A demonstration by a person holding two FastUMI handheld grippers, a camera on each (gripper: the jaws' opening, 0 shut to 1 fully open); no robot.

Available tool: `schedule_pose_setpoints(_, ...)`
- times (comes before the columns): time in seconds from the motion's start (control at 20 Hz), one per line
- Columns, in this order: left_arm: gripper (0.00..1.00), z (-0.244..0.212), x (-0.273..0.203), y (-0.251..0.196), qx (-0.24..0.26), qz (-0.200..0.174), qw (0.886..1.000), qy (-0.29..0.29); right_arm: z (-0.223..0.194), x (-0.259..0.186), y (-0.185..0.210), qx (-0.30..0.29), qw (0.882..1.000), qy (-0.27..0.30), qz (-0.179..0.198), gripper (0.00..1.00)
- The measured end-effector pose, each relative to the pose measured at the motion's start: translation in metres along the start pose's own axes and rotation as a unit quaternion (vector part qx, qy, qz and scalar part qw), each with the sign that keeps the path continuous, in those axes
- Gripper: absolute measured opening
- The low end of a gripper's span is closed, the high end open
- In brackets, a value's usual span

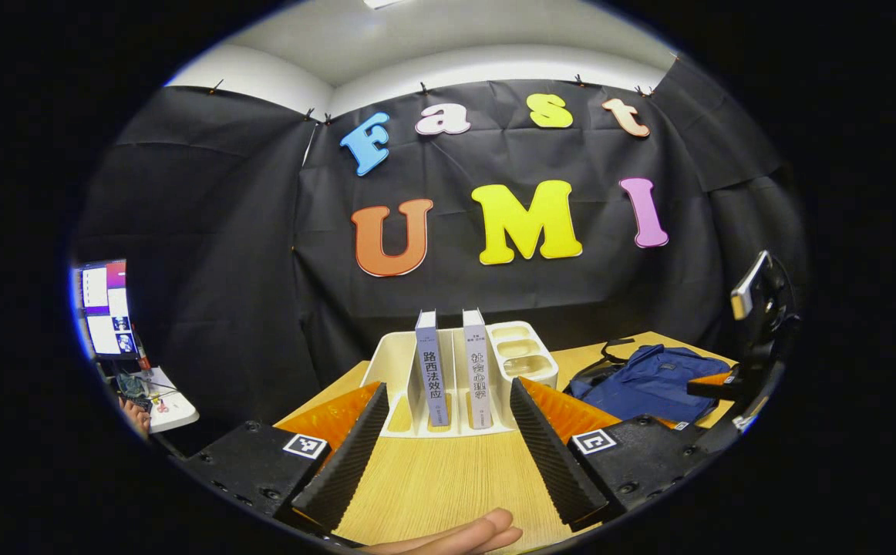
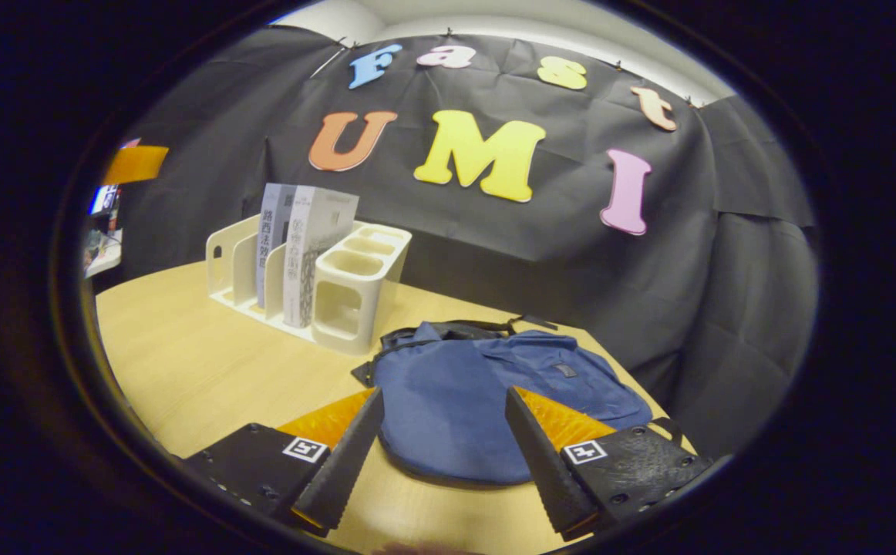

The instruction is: Open the schoolbag, grab two books from the bookshelf and put them into the schoolbag.

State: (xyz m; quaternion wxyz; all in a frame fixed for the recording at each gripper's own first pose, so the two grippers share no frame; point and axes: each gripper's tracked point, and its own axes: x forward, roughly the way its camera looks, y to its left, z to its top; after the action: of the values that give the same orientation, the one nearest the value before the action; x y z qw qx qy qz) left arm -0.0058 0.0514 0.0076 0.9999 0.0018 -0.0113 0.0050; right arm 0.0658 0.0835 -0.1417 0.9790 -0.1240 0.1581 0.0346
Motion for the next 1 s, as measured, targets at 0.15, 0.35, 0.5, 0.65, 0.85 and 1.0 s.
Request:
schedule_pose_setpoints(0.15,0.99,-0.007,0.006,0.005,-0.001,0.005,1.000,0.010,-0.009,0.022,0.021,-0.042,0.999,0.017,0.002,0.95)
schedule_pose_setpoints(0.35,0.99,-0.013,0.013,0.013,-0.005,0.011,1.000,0.019,-0.020,0.051,0.042,-0.074,0.996,0.055,0.001,0.94)
schedule_pose_setpoints(0.5,0.99,-0.019,0.017,0.019,-0.006,0.023,0.999,0.028,-0.033,0.072,0.047,-0.087,0.993,0.080,-0.009,0.94)
schedule_pose_setpoints(0.65,0.99,-0.025,0.021,0.019,-0.007,0.024,0.999,0.037,-0.038,0.082,0.036,-0.110,0.988,0.095,-0.046,0.93)
schedule_pose_setpoints(0.85,0.99,-0.028,0.025,0.021,-0.010,0.025,0.999,0.038,-0.038,0.092,0.023,-0.126,0.982,0.110,-0.083,0.90)
schedule_pose_setpoints(1.0,0.99,-0.030,0.026,0.022,-0.015,0.026,0.999,0.042,-0.036,0.092,0.022,-0.112,0.983,0.122,-0.080,0.86)
